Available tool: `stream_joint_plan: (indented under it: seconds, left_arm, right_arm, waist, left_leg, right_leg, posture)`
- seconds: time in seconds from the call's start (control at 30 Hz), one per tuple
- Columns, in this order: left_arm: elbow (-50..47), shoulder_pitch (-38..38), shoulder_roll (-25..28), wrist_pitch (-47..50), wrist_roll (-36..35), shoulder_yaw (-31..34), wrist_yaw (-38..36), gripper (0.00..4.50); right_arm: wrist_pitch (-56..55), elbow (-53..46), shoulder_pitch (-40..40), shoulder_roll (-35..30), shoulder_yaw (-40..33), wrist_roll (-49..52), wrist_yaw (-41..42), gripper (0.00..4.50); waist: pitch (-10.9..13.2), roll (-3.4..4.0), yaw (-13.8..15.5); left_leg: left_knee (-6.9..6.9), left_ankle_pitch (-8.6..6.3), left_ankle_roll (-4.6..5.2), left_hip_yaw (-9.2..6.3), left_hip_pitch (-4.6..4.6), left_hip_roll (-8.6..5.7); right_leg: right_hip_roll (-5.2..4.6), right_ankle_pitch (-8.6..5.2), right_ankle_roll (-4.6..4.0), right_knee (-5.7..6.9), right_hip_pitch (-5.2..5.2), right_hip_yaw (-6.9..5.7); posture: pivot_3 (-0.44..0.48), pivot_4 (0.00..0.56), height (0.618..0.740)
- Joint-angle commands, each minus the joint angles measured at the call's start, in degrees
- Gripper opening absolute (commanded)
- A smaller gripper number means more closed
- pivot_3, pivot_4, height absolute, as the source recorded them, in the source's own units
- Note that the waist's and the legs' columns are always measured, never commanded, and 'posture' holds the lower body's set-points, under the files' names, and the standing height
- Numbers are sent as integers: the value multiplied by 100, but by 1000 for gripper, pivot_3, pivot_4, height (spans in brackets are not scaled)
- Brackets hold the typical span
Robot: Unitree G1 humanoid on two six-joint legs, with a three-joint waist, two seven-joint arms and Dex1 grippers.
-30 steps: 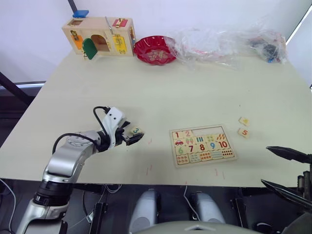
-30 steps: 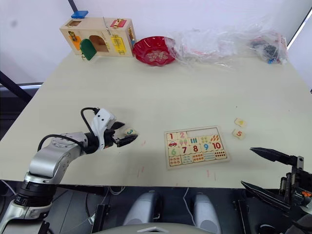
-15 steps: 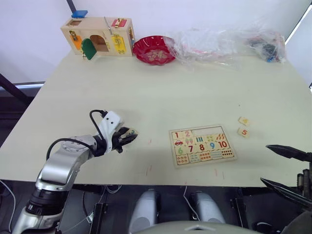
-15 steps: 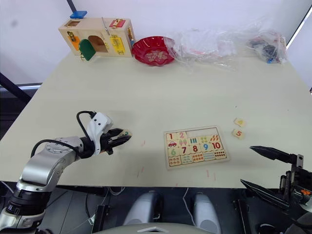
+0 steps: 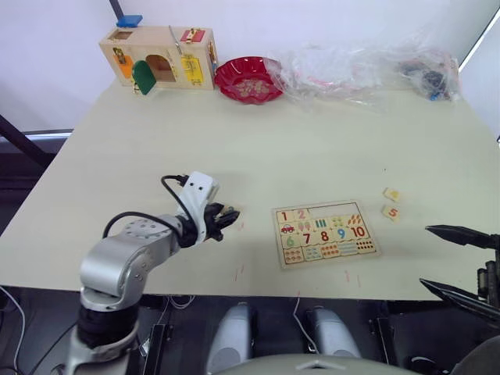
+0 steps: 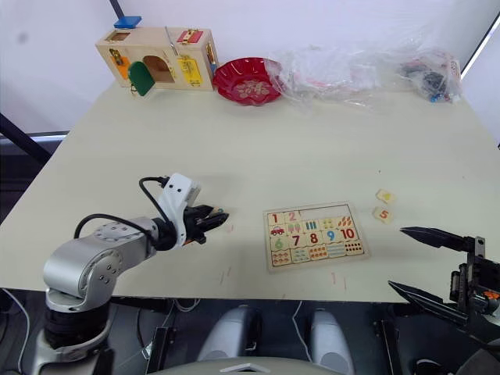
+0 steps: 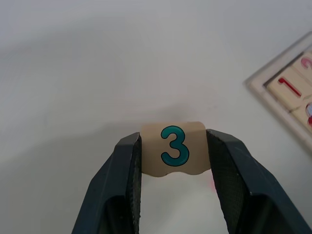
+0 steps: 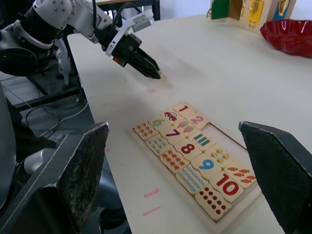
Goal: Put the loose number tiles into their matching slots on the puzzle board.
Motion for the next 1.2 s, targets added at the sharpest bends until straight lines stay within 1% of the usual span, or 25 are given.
stream_joint_plan:
  seconds: [0.03,0.3,0.5,0.6,0.77,0.97,1.2]
  left_arm:
    - [-487,-185,-273,622,171,49,574,1493]
    - [-786,113,-718,623,-152,272,1278,1493]
    - [-907,251,-1112,623,-281,428,1804,1493]
    - [-1006,344,-1355,623,-290,419,2092,1493]
    - [-1098,394,-1614,623,-376,382,2437,1493]
    - [-1119,485,-1662,623,-433,316,2740,1493]
    - [-1112,602,-1682,623,-613,370,2870,1493]
  right_arm:
    - [140,96,-186,-195,-24,144,141,4500]
    - [461,303,-589,-457,120,210,288,4500]
    - [606,360,-651,-512,60,232,382,4500]
    - [675,358,-632,-505,8,261,412,4500]
    - [784,366,-638,-525,-49,290,453,4500]
    - [915,377,-649,-596,-129,337,491,4500]
    - [948,347,-667,-560,-74,320,479,4500]
  waist:
    - [1,-1,-2]
    - [2,-3,12]
    - [4,-6,18]
    - [4,-7,16]
    - [4,-7,16]
    - [4,-7,16]
    - [4,-7,18]
  left_leg:
    - [0,0,0,-2,1,-1]
    - [1,1,-1,-11,-1,-1]
    - [1,1,-1,-15,-2,-2]
    - [2,1,-1,-14,-2,-3]
    - [2,1,-1,-15,-1,-3]
    - [2,1,-1,-15,-1,-4]
    - [2,0,-1,-15,-2,-5]
  right_leg:
    - [4,0,0,2,0,1]
    - [5,0,-2,1,2,1]
    - [2,0,-3,1,3,-1]
    - [2,0,-3,0,5,-1]
    - [2,0,-3,0,5,0]
    - [3,-1,-3,0,5,-1]
    - [3,-1,-4,-1,5,-1]
  posture:
    - [0,150,740]
    - [0,150,740]
    - [0,150,740]
    - [0,150,740]
    - [0,150,740]
    - [0,150,740]
    - [0,150,740]
